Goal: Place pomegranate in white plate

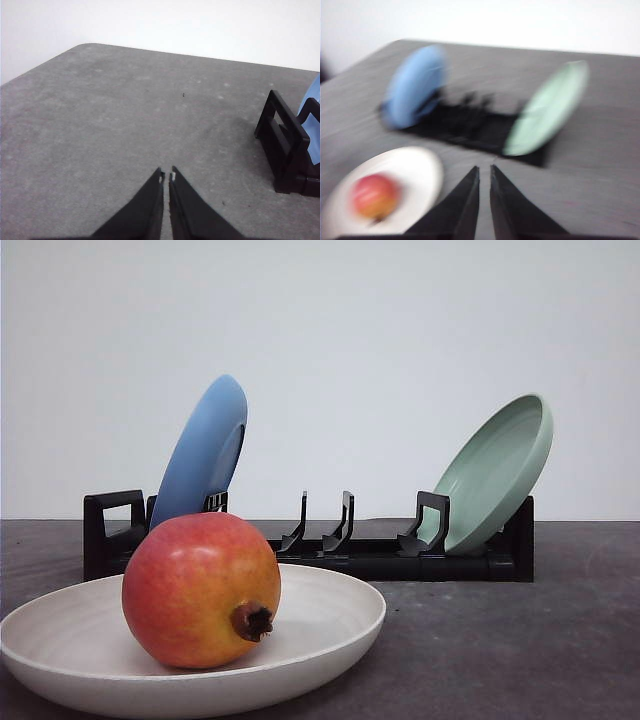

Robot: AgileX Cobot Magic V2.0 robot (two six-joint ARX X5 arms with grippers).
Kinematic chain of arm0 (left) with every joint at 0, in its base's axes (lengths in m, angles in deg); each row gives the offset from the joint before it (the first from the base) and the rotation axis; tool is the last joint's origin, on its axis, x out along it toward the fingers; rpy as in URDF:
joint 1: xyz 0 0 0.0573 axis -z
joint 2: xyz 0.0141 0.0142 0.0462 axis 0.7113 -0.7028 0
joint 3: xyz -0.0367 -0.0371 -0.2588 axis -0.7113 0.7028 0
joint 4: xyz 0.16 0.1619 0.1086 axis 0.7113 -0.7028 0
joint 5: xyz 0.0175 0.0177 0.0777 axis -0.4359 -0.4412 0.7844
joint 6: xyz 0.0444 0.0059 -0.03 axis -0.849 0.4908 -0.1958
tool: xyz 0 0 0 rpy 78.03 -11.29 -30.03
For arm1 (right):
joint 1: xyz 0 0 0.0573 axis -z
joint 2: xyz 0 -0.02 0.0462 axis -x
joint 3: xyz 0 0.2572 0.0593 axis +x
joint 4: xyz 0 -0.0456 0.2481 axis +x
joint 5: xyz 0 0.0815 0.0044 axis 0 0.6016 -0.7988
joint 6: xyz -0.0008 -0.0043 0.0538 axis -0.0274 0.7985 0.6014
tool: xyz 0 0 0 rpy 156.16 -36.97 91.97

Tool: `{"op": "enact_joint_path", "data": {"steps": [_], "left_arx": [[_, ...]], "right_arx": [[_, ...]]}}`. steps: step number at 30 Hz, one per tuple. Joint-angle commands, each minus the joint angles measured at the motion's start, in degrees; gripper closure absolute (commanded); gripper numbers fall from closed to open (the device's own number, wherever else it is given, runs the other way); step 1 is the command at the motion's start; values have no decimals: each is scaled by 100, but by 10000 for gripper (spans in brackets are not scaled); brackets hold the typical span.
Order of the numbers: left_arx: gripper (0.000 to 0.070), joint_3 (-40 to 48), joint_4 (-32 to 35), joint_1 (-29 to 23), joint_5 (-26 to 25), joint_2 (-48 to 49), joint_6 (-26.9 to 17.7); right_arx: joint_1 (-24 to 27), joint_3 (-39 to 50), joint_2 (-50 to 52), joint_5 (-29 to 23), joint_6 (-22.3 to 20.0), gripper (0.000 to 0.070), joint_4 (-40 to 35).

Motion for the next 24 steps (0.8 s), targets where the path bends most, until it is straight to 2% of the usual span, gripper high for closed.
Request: {"op": "enact_joint_path", "data": {"steps": [1, 5, 12, 15, 18, 22, 24], "left_arx": [[700, 57, -28, -9, -13, 7, 26], [700, 57, -28, -9, -13, 7, 26], [700, 57, -28, -9, -13, 7, 26], [700, 57, -28, -9, -13, 7, 26], [700, 57, -28, -9, -13, 7, 26], [700, 57, -28, -9, -13, 6, 26], [700, 57, -28, -9, -13, 6, 26]], "right_arx": [[643, -26, -7, -10, -173, 665, -69], [1627, -26, -7, -14, -175, 665, -70], [2612, -26, -7, 12, -186, 665, -73], [3006, 137, 51, -245, -503, 665, -233], [3356, 934, 365, -472, -1055, 665, -1388], [3492, 2277, 966, -430, -1116, 665, -2942], [3487, 2909, 1247, -431, -1113, 665, -3466]]}}
